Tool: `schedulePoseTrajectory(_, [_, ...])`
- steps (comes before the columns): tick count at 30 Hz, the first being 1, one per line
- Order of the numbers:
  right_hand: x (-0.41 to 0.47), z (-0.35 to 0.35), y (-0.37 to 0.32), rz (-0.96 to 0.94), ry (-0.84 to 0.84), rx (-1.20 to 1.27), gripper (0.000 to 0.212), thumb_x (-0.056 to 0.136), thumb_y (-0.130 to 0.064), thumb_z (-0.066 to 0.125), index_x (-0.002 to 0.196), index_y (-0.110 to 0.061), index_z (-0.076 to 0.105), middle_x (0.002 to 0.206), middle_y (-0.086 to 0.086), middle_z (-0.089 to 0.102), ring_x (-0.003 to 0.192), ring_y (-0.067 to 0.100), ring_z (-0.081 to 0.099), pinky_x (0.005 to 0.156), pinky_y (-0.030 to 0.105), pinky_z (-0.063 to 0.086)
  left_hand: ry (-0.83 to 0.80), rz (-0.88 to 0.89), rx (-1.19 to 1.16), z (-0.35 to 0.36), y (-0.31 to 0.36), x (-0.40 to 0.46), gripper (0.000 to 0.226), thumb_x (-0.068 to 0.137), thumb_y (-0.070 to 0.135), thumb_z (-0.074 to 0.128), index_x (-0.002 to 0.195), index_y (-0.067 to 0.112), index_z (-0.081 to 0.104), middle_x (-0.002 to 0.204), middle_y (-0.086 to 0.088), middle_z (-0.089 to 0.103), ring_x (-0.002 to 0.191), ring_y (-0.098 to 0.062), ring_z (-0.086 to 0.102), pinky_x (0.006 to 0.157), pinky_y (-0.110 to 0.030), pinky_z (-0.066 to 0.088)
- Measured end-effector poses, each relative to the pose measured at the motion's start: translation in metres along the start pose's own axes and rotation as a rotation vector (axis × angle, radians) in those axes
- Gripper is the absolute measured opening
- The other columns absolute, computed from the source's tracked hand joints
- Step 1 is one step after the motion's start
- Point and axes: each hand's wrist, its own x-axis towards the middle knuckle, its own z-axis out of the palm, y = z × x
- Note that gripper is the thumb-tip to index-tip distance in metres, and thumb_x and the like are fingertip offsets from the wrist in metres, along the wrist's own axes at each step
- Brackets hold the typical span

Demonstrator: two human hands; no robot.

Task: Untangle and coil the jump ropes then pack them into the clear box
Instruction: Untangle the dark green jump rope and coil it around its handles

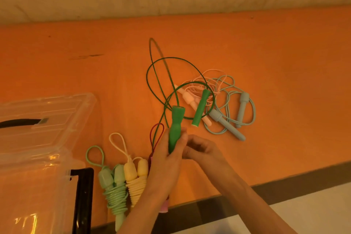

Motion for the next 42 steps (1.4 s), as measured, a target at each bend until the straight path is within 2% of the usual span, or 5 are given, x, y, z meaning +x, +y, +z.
schedulePoseTrajectory(9, [0.073, -0.036, 0.019, 0.107, 0.373, -0.810, 0.042, 0.094, -0.011, 0.054, 0.135, -0.018, 0.053, 0.129, 0.015, 0.044, 0.120, 0.026, 0.044, 0.097, 0.024, 0.034, 0.160, -0.014, 0.138, -0.027, -0.004, 0.011, 0.010, 0.094, 0.031, 0.057, 0.091, 0.023, 0.064, 0.077, -0.016, 0.061, 0.065, -0.011, 0.053, 0.065, -0.033, 0.045])
schedulePoseTrajectory(16, [0.085, -0.044, 0.004, 0.101, 0.656, -0.209, 0.019, 0.081, -0.013, 0.075, 0.083, -0.016, 0.057, 0.091, 0.007, 0.060, 0.081, 0.021, 0.058, 0.070, 0.031, 0.049, 0.116, -0.037, 0.112, -0.034, -0.003, 0.003, 0.013, 0.097, 0.028, 0.052, 0.090, 0.023, 0.062, 0.058, 0.014, 0.054, 0.049, -0.002, 0.044, 0.051, -0.017, 0.037])
schedulePoseTrajectory(27, [-0.064, 0.001, -0.004, 0.041, 0.020, 0.090, 0.047, 0.072, -0.008, 0.073, 0.116, -0.008, 0.057, 0.096, 0.013, 0.072, 0.091, 0.020, 0.068, 0.080, 0.026, 0.051, 0.014, -0.027, 0.110, -0.013, 0.018, -0.023, 0.038, 0.068, 0.034, 0.082, 0.100, 0.027, 0.061, 0.085, 0.011, 0.070, 0.074, -0.005, 0.065, 0.063, -0.013, 0.049])
schedulePoseTrajectory(37, [-0.088, 0.005, -0.041, -0.102, 0.513, -0.321, 0.031, 0.073, -0.024, 0.081, 0.099, -0.032, 0.064, 0.102, -0.013, 0.066, 0.077, 0.006, 0.063, 0.065, 0.019, 0.047, -0.001, 0.108, 0.111, -0.014, 0.051, -0.062, 0.025, 0.079, 0.016, 0.077, 0.096, 0.026, 0.063, 0.072, 0.011, 0.066, 0.066, -0.004, 0.060, 0.062, -0.018, 0.048])
schedulePoseTrajectory(42, [-0.081, -0.002, -0.079, -0.125, 0.150, -0.316, 0.043, 0.084, -0.006, 0.070, 0.122, -0.023, 0.058, 0.100, -0.018, 0.070, 0.060, 0.008, 0.055, 0.053, 0.021, 0.045, -0.064, 0.141, 0.117, -0.019, 0.080, -0.079, 0.026, 0.078, 0.016, 0.077, 0.097, 0.024, 0.062, 0.071, 0.003, 0.065, 0.065, -0.011, 0.061, 0.061, -0.029, 0.053])
